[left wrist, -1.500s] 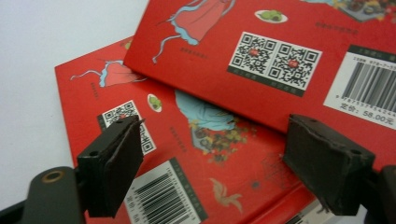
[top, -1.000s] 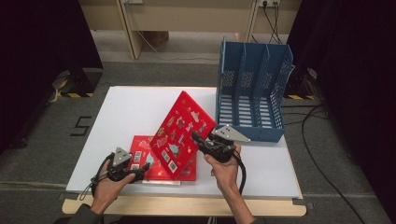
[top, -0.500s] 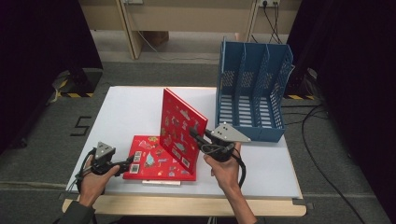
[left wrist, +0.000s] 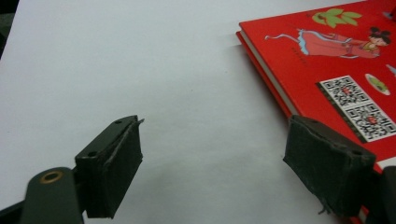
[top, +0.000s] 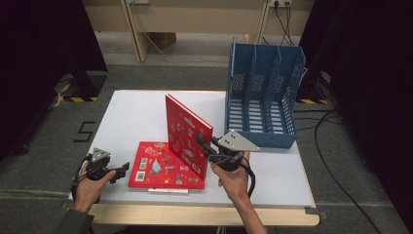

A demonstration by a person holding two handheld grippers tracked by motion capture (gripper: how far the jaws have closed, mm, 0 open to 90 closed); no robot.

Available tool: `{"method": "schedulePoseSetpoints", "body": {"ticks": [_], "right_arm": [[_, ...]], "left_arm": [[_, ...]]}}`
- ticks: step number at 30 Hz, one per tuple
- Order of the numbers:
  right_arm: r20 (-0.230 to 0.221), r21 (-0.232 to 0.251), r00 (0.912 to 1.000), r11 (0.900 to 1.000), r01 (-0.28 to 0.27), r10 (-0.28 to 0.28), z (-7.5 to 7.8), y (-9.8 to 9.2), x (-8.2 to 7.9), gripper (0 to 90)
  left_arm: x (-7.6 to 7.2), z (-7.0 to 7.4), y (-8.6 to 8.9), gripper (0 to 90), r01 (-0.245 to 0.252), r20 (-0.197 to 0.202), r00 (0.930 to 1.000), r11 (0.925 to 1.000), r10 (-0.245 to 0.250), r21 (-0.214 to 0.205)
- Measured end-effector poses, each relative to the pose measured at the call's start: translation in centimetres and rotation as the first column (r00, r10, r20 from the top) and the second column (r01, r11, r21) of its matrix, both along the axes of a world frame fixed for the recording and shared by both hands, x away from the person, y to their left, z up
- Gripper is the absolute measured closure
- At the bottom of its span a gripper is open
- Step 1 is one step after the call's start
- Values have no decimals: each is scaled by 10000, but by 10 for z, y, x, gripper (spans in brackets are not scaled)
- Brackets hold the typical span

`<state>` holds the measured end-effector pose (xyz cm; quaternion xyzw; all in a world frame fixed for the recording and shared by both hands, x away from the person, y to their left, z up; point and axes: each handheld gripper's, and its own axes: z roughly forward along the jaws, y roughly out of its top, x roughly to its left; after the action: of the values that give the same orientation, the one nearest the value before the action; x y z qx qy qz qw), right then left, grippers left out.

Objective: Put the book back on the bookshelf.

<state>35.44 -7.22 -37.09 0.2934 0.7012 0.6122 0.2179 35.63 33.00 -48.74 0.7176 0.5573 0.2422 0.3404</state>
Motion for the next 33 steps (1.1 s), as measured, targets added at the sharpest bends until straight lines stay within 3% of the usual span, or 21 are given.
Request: {"method": "schedulePoseSetpoints", "body": {"ticks": [7, 14, 20, 26, 33], "right_arm": [[128, 99, 9999, 9999, 16, -17, -3, 4, -1, 780], [-74, -38, 10000, 10000, -31, 31, -13, 13, 0, 764], [-211, -346, 9998, 9994, -4, -3, -24, 21, 1, 757], [122, -187, 9998, 9997, 163, -160, -38, 27, 4, 756], [5, 20, 10000, 10000, 98, -98, -46, 30, 5, 755]], "left_arm": [[2, -6, -3, 177, 319, -499, 9983, 9991, -305, 277], [2, -9, -3, 172, 396, -765, 9964, 9982, -361, 445], [3, -10, -3, 165, 352, -771, 9965, 9986, -321, 388], [3, -10, -3, 165, 342, -771, 9965, 9988, -314, 344], [3, -10, -3, 165, 358, -789, 9963, 9988, -332, 326]]}}
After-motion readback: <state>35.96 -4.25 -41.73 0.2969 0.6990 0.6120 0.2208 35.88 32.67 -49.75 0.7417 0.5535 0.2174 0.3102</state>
